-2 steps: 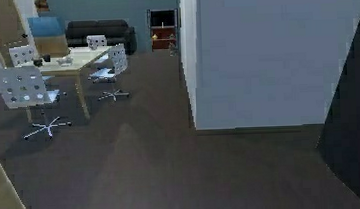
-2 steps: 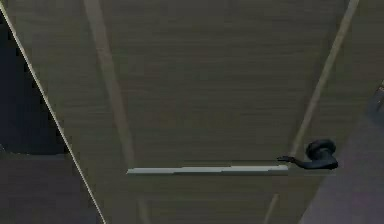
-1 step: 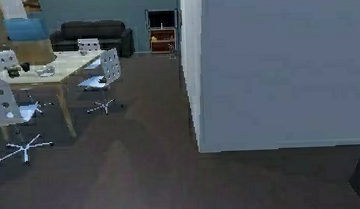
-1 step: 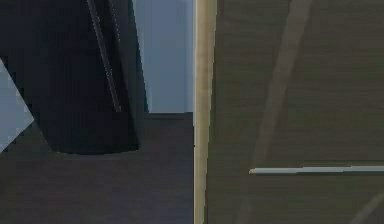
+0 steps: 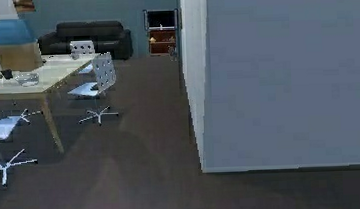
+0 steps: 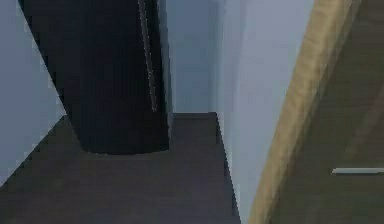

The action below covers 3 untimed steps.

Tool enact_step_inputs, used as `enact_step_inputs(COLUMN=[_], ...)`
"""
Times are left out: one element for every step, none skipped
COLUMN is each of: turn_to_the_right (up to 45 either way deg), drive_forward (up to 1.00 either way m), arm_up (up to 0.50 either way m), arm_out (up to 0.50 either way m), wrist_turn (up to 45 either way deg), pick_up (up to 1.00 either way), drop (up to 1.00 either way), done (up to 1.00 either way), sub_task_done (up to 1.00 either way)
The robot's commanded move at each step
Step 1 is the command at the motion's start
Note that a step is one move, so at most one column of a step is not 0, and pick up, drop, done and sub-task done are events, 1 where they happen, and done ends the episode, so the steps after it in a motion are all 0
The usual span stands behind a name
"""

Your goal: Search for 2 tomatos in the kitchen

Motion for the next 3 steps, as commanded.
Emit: enact_step_inputs(turn_to_the_right=[-45.0, -45.0, -3.0], drive_forward=[0.00, 0.00, 0.00], arm_up=[0.00, 0.00, 0.00], arm_out=[0.00, 0.00, 0.00], wrist_turn=[0.0, 0.0, 0.0], pick_up=[0.00, 0.00, 0.00], drop=[0.00, 0.00, 0.00], done=[0.00, 0.00, 0.00], sub_task_done=[0.00, 0.00, 0.00])
